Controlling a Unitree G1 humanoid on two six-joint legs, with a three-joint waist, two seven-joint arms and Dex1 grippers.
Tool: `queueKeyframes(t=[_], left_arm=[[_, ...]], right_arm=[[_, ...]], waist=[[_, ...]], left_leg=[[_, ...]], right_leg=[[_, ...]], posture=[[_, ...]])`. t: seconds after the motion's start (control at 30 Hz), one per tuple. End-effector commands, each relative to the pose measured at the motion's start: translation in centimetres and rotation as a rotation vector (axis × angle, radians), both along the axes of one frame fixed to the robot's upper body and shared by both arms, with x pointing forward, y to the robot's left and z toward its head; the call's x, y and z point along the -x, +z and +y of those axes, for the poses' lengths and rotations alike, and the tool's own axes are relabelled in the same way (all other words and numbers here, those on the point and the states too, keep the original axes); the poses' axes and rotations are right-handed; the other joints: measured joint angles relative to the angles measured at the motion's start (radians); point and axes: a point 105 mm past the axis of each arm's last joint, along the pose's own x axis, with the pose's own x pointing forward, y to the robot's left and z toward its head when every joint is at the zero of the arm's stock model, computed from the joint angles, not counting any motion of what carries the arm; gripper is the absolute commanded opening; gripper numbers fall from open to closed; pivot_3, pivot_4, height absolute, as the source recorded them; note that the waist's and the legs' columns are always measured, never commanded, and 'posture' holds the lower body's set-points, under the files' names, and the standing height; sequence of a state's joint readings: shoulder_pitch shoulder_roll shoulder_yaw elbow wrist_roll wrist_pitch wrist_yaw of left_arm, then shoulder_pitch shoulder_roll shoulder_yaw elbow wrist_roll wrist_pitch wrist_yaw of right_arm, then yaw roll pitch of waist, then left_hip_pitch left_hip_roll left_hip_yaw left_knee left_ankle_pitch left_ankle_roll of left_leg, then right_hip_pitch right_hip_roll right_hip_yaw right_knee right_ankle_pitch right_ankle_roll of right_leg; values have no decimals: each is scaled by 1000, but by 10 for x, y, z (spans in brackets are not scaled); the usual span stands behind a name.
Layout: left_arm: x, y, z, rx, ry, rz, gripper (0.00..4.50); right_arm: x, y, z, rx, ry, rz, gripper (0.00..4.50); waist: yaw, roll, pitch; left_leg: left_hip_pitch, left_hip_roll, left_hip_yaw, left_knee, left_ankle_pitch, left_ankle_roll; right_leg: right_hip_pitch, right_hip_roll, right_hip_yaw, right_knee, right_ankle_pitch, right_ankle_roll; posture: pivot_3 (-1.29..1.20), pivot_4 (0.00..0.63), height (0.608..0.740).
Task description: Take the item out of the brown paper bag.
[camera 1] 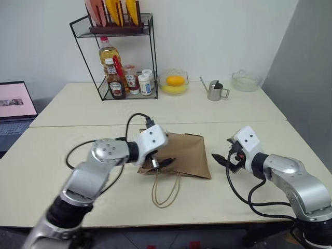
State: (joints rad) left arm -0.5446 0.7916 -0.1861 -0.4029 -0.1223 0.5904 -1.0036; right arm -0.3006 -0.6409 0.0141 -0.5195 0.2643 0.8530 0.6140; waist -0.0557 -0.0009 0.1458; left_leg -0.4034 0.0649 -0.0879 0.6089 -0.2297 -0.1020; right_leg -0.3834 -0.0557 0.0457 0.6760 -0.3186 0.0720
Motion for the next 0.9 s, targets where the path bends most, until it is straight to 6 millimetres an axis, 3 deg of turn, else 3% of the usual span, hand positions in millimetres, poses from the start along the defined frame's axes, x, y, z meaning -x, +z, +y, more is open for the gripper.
queueKeyframes(t=[0.03, 0.13, 0.33, 0.5, 0.7, 0.9], left_arm=[[15, 5, 14, -59, -165, -19, 4500], [28, 0, 26, -120, -290, 9, 4500], [41, -17, 16, -141, -426, 15, 4500], [47, -37, 12, -173, -488, 3, 4500], [48, -45, 15, -208, -526, -21, 4500], [52, -57, 30, -267, -555, 15, 4500]], right_arm=[[24, 2, 15, 26, 185, -17, 4462], [44, -9, 20, 59, 306, 30, 4462], [65, -25, 34, 51, 449, 103, 4462], [63, -35, 39, 58, 466, 102, 4462], [63, -36, 41, 55, 475, 100, 4462], [66, -38, 41, 59, 483, 116, 4462]], waist=[[2, 0, 0], [4, 0, 0], [5, -1, 1], [5, -1, 1], [6, -1, 1], [5, -1, 1]], left_leg=[[0, 0, 0, 0, 0, 0], [0, 0, 0, 0, -1, 3], [0, 0, 0, 1, -5, 10], [3, 0, 0, 1, -6, 10], [3, 0, 0, 1, -6, 10], [3, 0, 0, 1, -6, 10]], right_leg=[[0, 0, 0, 0, 0, 0], [0, 0, 0, -1, -1, 0], [2, 0, 0, -1, -1, 0], [4, 0, -1, -1, -3, 0], [5, 0, -1, -1, -3, 0], [5, 0, -1, -1, -4, 0]], posture=[[0, 150, 740], [0, 150, 740], [0, 150, 740], [0, 150, 740], [0, 150, 740], [0, 150, 740]])
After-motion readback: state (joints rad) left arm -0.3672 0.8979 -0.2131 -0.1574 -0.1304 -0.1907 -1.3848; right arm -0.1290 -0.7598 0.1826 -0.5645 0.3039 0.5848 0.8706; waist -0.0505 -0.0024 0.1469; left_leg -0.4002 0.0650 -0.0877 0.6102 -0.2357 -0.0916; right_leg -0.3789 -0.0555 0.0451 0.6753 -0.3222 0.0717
